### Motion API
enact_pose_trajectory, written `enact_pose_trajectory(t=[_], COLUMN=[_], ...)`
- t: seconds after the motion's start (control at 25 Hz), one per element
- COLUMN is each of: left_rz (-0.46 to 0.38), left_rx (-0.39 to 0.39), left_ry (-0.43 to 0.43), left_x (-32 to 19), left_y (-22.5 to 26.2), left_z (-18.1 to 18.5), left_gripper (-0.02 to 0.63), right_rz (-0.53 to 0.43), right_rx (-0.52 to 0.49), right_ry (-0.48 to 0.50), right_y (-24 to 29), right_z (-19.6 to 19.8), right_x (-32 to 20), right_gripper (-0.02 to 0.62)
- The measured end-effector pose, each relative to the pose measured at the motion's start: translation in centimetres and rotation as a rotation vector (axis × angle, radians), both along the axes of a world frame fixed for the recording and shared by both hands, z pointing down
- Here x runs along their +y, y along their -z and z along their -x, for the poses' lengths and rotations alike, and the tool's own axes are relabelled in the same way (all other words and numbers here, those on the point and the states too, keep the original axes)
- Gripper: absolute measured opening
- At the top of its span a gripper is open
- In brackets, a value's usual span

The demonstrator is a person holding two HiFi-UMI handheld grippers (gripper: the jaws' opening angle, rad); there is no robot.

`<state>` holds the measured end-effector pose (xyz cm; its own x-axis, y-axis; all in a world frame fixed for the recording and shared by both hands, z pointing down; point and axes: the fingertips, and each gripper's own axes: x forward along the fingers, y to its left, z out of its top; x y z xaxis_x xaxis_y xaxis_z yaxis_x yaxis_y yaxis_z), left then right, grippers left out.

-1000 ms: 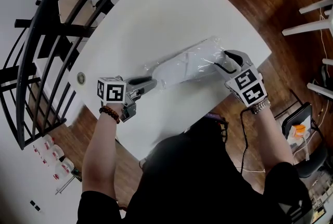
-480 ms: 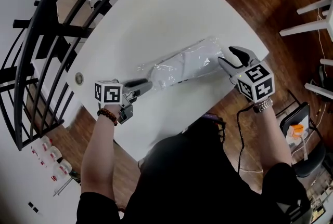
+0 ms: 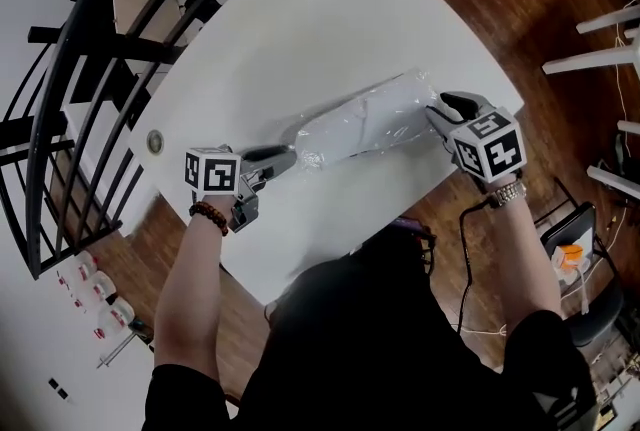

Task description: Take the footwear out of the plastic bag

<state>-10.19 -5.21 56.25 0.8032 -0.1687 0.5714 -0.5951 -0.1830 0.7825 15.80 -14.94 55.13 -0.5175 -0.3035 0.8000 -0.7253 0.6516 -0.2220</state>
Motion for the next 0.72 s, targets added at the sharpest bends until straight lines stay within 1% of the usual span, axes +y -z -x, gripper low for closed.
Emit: enact_pose_trajectory(t=[0.12,0.32,0.56,0.72], left_rz=[-0.004,-0.021,-0.026,-0.023], left_rx=[0.016,0.065,0.089,0.101], left_ry=[-0.017,-0.039,-0.057,-0.090], left_x=[-0.1,-0.4,0.1,0.3], left_y=[0.2,1.1,1.9,2.3], left_z=[-0.4,-1.0,-0.6,-0.7], left_gripper=[0.170,0.169,0.181,0.181], right_rz=[-0.001,0.001,0.001,0.003], right_rx=[0.010,0.013,0.012,0.010], right_ry=[0.012,0.023,0.027,0.024], right_y=[-0.2,-0.5,-0.3,-0.3], right_z=[0.5,0.7,0.6,0.7], right_x=[0.0,-0.2,0.0,-0.2], right_gripper=[0.135,0.129,0.129,0.129])
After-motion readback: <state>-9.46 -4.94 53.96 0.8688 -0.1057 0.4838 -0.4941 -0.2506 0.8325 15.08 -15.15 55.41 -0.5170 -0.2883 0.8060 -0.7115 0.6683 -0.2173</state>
